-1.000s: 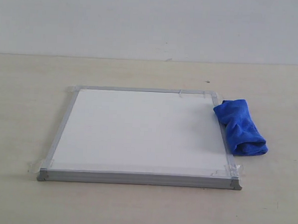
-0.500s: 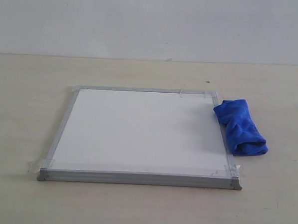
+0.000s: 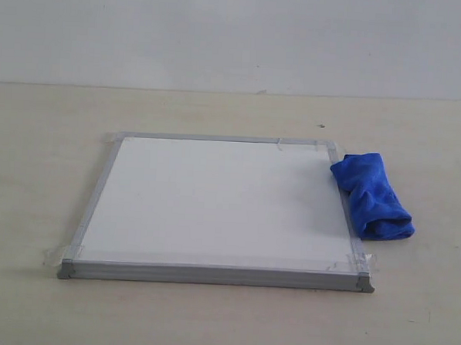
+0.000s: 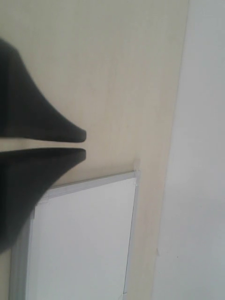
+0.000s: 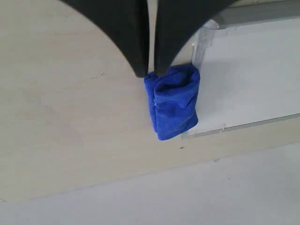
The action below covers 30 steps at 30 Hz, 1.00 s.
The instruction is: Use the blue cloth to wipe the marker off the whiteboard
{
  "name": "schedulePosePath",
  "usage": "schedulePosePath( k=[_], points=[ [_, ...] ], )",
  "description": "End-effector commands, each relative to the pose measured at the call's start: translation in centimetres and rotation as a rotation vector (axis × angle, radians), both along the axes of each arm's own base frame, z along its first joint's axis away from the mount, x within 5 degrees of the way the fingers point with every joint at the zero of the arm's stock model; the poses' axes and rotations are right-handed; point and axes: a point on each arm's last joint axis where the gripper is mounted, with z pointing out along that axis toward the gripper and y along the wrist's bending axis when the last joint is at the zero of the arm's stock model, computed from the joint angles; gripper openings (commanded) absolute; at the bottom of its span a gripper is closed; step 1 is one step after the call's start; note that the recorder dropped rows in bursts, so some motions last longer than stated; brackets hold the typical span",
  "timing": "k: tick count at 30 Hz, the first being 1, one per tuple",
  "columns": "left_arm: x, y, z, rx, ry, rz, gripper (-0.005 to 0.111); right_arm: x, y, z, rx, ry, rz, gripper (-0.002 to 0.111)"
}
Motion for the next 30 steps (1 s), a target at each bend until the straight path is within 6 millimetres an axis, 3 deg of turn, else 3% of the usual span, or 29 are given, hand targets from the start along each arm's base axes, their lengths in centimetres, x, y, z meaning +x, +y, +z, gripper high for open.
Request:
schedulePosePath(
  k=[1, 7, 11, 17, 30],
  points=[
    [0.0, 0.0, 0.0, -0.012, -0.008, 0.003, 0.004, 0.0, 0.0, 0.2, -0.004, -0.020, 0.005, 0.000],
    [0.0, 0.0, 0.0, -0.012, -0.008, 0.003, 0.004, 0.1, 0.6, 0.8, 0.068, -0.087, 0.056, 0.000],
    [0.0, 0.0, 0.0, -0.012, -0.008, 0.003, 0.004, 0.1, 1.2, 1.1, 0.009, -0.122, 0.134, 0.000],
    [0.0, 0.0, 0.0, -0.012, -0.008, 0.003, 0.004, -0.1, 1.3, -0.2, -0.120, 0.025, 0.179, 0.000],
    [0.0, 0.0, 0.0, -0.012, -0.008, 0.003, 0.004, -0.1, 1.3, -0.2, -0.157, 0.023, 0.188, 0.000]
  ],
)
